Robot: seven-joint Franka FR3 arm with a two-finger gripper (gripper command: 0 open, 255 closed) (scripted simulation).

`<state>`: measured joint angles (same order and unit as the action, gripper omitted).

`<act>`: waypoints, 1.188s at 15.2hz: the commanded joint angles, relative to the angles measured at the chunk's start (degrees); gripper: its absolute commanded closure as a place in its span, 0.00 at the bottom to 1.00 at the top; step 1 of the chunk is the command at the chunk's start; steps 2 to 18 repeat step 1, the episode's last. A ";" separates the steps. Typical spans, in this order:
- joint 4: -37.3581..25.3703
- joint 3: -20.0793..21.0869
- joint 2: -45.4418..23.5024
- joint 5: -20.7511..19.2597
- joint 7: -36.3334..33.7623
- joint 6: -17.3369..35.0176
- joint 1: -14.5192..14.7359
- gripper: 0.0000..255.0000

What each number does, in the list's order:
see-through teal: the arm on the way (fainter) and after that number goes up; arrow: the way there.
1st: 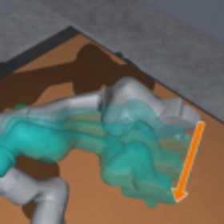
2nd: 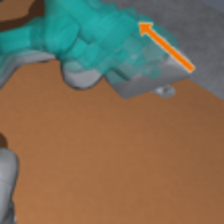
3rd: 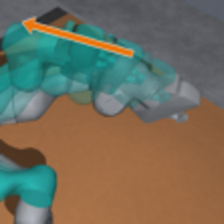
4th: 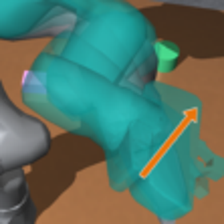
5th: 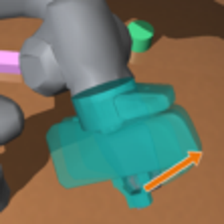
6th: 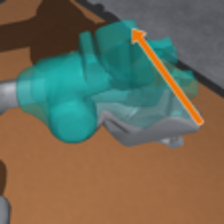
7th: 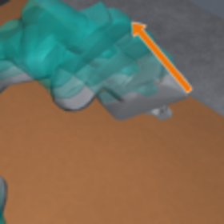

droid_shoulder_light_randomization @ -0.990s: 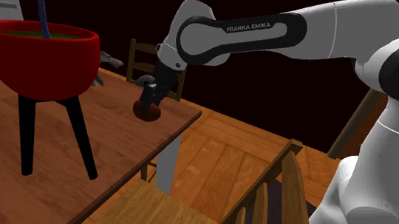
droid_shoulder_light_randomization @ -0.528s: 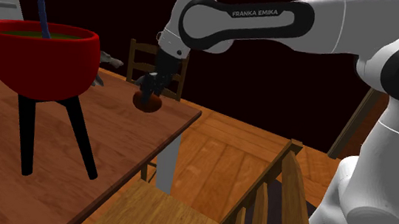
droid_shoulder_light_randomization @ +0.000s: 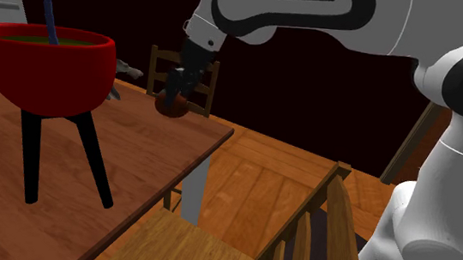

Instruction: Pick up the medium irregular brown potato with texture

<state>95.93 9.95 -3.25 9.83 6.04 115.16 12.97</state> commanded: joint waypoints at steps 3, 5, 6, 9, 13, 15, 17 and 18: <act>-0.65 0.04 -0.10 -0.09 -0.20 -0.55 0.05 1.00; -0.65 0.04 -0.10 -0.09 -0.20 -0.55 0.05 1.00; -0.65 0.04 -0.10 -0.09 -0.20 -0.55 0.05 1.00; -0.65 0.04 -0.10 -0.09 -0.20 -0.55 0.05 1.00; -0.65 0.04 -0.10 -0.09 -0.20 -0.55 0.05 1.00; -0.65 0.04 -0.10 -0.09 -0.20 -0.55 0.05 1.00; -0.65 0.04 -0.10 -0.09 -0.20 -0.55 0.05 1.00; -0.65 0.04 -0.10 -0.09 -0.20 -0.55 0.05 1.00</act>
